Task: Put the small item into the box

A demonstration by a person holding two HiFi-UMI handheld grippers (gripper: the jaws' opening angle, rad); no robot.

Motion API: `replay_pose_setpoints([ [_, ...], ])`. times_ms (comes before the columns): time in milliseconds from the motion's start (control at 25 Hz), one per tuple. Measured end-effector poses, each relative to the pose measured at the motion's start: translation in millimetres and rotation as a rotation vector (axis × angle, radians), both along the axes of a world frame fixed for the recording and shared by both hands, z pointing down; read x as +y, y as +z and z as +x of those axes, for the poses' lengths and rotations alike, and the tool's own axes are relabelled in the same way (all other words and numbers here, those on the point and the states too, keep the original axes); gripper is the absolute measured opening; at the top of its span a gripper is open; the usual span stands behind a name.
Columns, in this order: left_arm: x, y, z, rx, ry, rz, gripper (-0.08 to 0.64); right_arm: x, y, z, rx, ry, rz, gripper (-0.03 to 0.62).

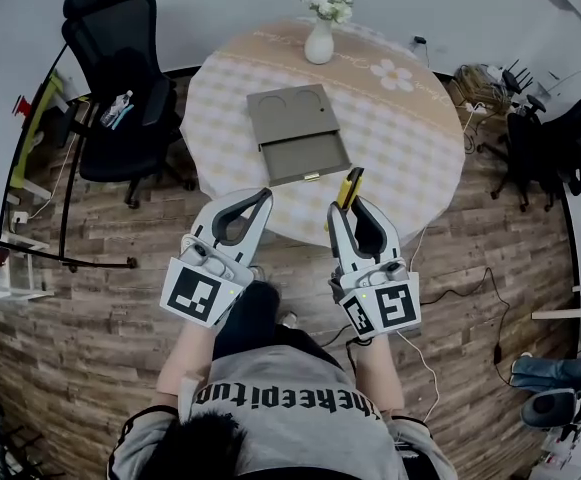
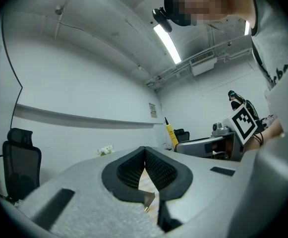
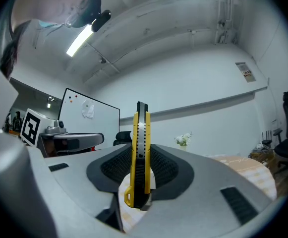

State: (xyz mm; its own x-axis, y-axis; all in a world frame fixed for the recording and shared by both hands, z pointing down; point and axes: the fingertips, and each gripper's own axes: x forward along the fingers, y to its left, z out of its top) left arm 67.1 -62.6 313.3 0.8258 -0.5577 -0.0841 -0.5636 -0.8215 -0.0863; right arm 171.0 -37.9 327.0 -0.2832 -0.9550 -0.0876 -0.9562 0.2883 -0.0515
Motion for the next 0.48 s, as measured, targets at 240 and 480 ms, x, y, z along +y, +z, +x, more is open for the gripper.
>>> replay_pose_setpoints([
  [240, -26.7, -2.1, 0.9, 0.003, 0.021, 0.003, 0.015, -22.8, 0.1, -1.8, 0.003, 0.020, -0.010, 0.118],
  [480, -58.5, -0.7, 3.1, 0.010, 0.061, -0.002, 0.015, -49.4, -1.2, 0.5, 0.008, 0.065, -0.008, 0.118],
])
